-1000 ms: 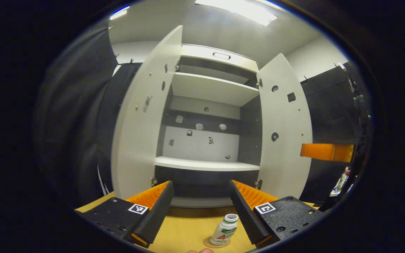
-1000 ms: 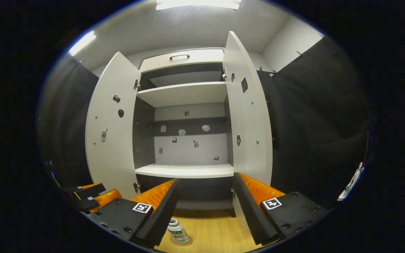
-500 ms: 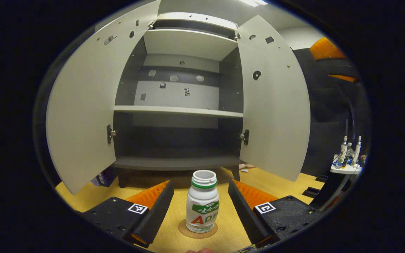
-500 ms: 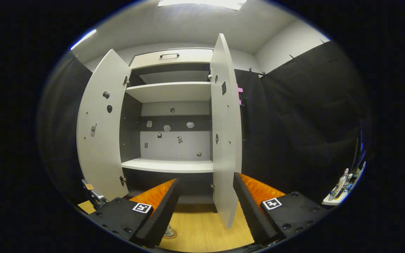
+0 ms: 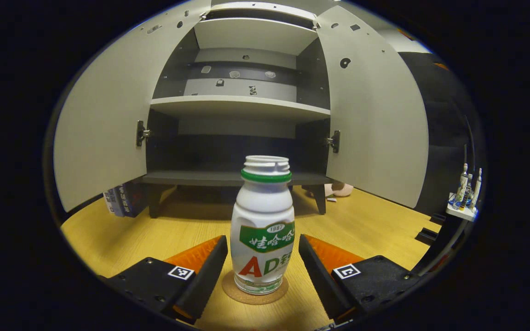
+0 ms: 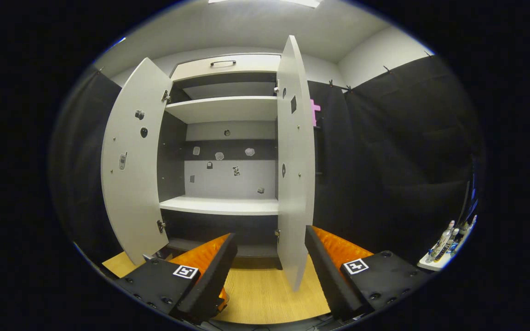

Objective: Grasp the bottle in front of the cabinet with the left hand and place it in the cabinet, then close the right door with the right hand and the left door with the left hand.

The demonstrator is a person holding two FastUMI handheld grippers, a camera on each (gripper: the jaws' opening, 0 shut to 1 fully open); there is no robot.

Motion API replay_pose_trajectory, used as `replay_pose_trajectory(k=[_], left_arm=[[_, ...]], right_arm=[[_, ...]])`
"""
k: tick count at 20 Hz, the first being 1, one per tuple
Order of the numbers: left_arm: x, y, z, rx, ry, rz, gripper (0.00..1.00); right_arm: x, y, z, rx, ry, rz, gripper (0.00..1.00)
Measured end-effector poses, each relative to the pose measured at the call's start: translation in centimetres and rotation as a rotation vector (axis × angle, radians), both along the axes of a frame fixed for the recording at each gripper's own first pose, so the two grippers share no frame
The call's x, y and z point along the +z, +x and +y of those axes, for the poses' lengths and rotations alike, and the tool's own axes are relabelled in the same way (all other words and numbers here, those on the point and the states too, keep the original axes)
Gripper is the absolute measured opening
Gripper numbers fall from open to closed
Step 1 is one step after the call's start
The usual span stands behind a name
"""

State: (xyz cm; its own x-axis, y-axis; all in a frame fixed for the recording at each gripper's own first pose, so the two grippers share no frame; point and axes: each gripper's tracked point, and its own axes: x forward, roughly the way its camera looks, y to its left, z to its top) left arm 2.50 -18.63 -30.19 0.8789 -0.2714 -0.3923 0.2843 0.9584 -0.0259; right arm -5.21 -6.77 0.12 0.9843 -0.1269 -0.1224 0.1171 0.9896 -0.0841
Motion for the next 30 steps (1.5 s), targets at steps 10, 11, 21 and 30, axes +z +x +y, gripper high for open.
replay_pose_trajectory(k=[10, 11, 21, 30], left_arm=[[10.6, -0.3, 4.1, 0.246, 0.043, -0.047, 0.69], [12.6, -0.1, 3.6, 0.237, 0.03, -0.049, 0.69], [32.1, 11.4, -1.1, 0.203, -0.014, -0.219, 0.7], [30.8, 27.3, -4.2, 0.175, -0.026, -0.129, 0.69]], right_arm=[[-0.4, 2.9, -2.2, 0.29, 0.105, -0.008, 0.98], [-0.6, 3.0, -2.9, 0.304, 0.12, -0.009, 0.98], [-1.8, 2.2, -15.0, 0.15, 0.122, -0.019, 0.98], [-3.9, -2.9, -25.0, -0.189, 0.12, -0.001, 0.98]])
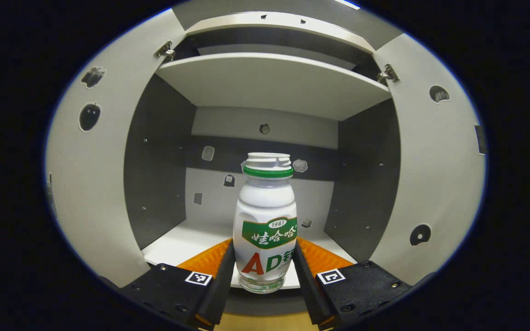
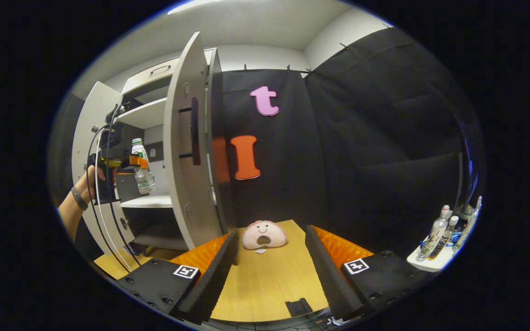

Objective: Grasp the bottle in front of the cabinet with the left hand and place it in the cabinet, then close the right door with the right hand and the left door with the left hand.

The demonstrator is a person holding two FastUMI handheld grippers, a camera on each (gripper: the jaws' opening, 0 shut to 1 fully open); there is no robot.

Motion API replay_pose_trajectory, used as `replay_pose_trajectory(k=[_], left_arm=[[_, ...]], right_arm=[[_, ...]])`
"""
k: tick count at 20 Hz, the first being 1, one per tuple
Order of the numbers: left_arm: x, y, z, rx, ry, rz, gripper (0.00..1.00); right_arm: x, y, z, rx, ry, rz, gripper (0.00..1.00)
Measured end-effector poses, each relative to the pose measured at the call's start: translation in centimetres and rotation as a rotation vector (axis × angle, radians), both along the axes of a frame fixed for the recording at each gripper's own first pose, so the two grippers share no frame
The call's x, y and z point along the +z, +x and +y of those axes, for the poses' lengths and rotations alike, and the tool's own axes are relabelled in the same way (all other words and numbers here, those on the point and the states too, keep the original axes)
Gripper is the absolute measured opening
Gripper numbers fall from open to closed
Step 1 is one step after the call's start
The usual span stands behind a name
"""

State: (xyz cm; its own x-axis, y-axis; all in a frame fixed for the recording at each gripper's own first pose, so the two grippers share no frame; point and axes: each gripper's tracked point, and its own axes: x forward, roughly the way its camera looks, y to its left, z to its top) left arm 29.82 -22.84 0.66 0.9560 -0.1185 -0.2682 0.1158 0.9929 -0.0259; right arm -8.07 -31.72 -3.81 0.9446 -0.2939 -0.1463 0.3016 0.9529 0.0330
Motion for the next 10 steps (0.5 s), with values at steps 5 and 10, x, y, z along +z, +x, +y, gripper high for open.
replay_pose_trajectory(k=[5, 10], left_arm=[[-4.2, 5.2, 1.0, 0.041, 0.018, 0.088, 0.69], [-5.9, 6.0, 0.9, 0.009, 0.063, 0.108, 0.7]], right_arm=[[0.6, -2.0, -2.0, -0.129, -0.024, -0.016, 0.98], [0.4, -2.3, -1.4, -0.168, -0.017, -0.014, 0.98]])
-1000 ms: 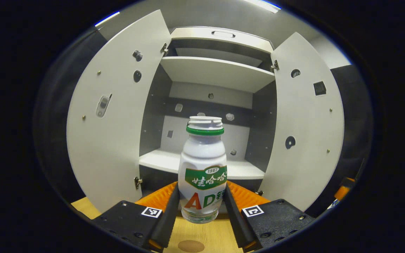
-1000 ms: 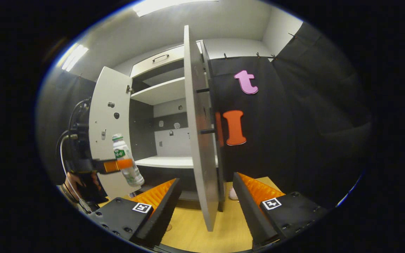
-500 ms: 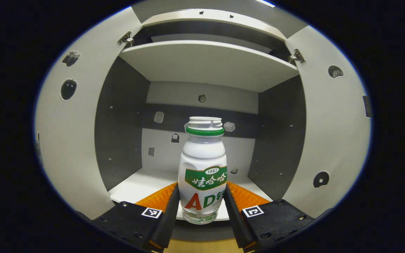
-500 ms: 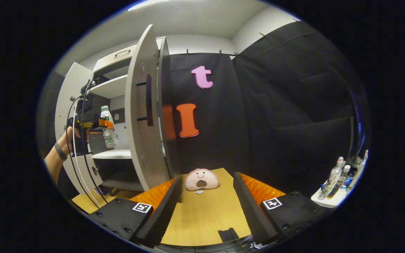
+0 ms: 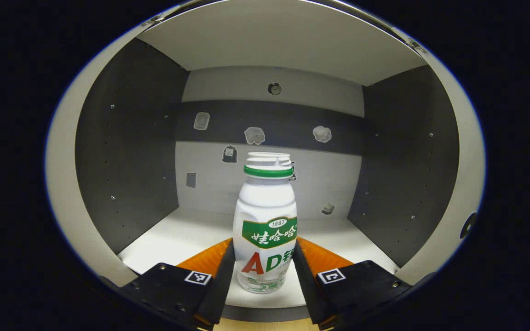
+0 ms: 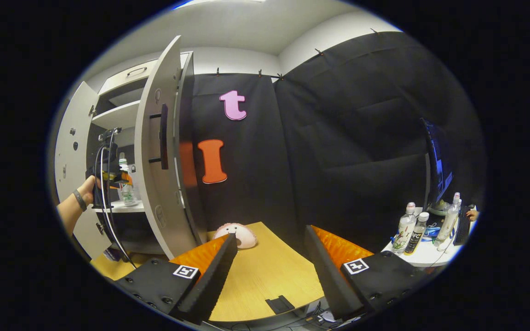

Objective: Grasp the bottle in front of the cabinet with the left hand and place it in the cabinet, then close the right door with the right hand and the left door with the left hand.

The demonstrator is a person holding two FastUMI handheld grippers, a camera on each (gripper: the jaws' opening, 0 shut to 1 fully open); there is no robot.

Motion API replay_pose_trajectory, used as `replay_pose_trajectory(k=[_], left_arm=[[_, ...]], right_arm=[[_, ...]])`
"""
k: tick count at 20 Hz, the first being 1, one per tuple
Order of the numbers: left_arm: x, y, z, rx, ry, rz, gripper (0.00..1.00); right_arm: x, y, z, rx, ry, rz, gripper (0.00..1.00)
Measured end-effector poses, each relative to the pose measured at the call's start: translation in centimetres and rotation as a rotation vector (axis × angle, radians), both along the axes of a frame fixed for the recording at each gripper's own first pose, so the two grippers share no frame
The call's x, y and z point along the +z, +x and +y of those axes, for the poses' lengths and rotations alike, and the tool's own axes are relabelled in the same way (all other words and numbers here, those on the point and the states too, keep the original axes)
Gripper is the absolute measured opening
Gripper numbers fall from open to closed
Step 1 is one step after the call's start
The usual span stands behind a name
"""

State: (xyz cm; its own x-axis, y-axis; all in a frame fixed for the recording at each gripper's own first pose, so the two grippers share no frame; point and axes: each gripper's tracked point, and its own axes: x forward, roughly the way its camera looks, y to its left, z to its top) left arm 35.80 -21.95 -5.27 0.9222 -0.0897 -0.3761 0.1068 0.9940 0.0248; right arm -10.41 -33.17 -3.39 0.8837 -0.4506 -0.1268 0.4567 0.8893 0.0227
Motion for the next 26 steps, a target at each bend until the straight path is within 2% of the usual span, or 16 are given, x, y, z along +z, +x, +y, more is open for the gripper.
replay_pose_trajectory(k=[5, 7, 8, 9, 15, 20, 26], left_arm=[[-0.1, 0.1, -0.1, -0.01, 0.016, -0.013, 0.74], [0.2, 0.2, 0.0, -0.029, 0.019, -0.041, 0.84], [1.2, -0.3, -0.3, -0.033, 0.018, -0.064, 0.94], [2.3, -0.7, -0.4, -0.035, 0.008, -0.09, 0.96], [8.0, -6.1, 0.2, -0.024, -0.079, -0.221, 0.95], [11.9, -12.7, 2.2, 0.005, -0.043, -0.316, 0.95], [11.7, -21.6, 3.8, 0.077, -0.041, -0.354, 0.95]], right_arm=[[-0.1, 0.3, 1.2, 0.025, 0.003, 0.001, 0.98], [-0.2, 0.5, 1.5, 0.037, 0.007, -0.002, 0.98], [-0.2, 0.7, 1.6, 0.045, 0.012, -0.001, 0.98], [-0.1, 1.0, 1.7, 0.054, 0.015, 0.0, 0.98], [0.0, 2.7, 2.3, 0.15, 0.023, 0.004, 0.98], [0.8, 5.0, 4.4, 0.313, 0.051, -0.005, 0.98], [1.4, 6.4, 7.0, 0.5, 0.084, -0.012, 0.98]])
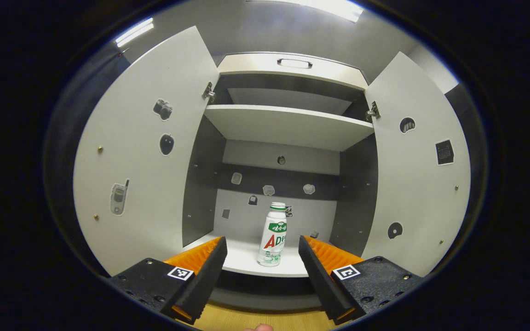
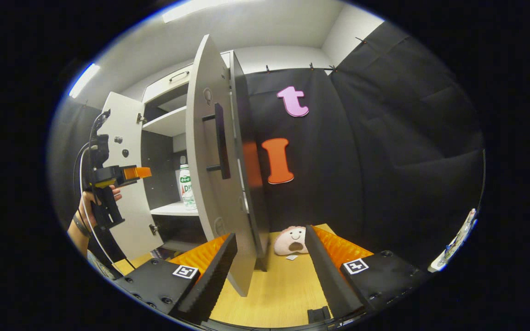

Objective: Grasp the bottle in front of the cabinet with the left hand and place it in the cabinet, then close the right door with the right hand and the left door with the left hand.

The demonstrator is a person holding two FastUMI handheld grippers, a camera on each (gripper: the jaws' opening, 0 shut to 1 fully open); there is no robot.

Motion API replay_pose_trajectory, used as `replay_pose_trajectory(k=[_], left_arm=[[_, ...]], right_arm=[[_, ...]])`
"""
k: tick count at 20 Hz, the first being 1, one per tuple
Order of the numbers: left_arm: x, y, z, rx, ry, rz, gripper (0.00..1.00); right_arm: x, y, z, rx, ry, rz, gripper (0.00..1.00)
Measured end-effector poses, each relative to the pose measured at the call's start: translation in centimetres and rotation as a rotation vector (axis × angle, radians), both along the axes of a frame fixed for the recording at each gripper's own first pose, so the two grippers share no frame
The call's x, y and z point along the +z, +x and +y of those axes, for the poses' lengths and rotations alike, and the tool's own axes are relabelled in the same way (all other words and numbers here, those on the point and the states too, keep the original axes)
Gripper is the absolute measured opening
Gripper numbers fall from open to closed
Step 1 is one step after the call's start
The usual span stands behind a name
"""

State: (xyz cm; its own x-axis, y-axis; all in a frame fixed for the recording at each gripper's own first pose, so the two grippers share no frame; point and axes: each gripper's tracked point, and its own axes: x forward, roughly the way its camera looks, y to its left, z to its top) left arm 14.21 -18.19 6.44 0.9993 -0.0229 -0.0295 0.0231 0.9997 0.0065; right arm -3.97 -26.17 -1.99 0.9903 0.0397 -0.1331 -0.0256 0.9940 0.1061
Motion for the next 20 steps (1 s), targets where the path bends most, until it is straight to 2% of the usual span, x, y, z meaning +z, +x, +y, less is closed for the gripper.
replay_pose_trajectory(k=[4, 8, 10, 13, 16, 20], left_arm=[[-3.3, -5.6, 0.4, 0.04, -0.02, -0.006, 0.95], [-7.7, -9.7, 1.2, 0.097, -0.089, 0.032, 0.95], [-9.5, -11.1, 2.0, 0.097, -0.115, 0.065, 0.95], [-11.1, -12.2, 4.0, 0.114, -0.074, 0.098, 0.95], [-11.2, -12.6, 5.4, 0.112, -0.029, 0.106, 0.95], [-10.5, -12.1, 5.8, 0.08, -0.053, 0.092, 0.95]], right_arm=[[-0.1, 0.5, 0.9, 0.078, 0.008, -0.001, 0.98], [-0.2, 1.4, 1.6, 0.066, 0.012, -0.001, 0.98], [0.4, 1.8, 1.2, 0.028, 0.014, -0.02, 0.98], [2.4, 3.2, -0.1, -0.032, -0.012, -0.048, 0.98], [5.6, 4.9, -1.4, -0.097, -0.031, -0.108, 0.98], [9.4, 7.0, -1.3, -0.132, -0.02, -0.173, 0.98]])
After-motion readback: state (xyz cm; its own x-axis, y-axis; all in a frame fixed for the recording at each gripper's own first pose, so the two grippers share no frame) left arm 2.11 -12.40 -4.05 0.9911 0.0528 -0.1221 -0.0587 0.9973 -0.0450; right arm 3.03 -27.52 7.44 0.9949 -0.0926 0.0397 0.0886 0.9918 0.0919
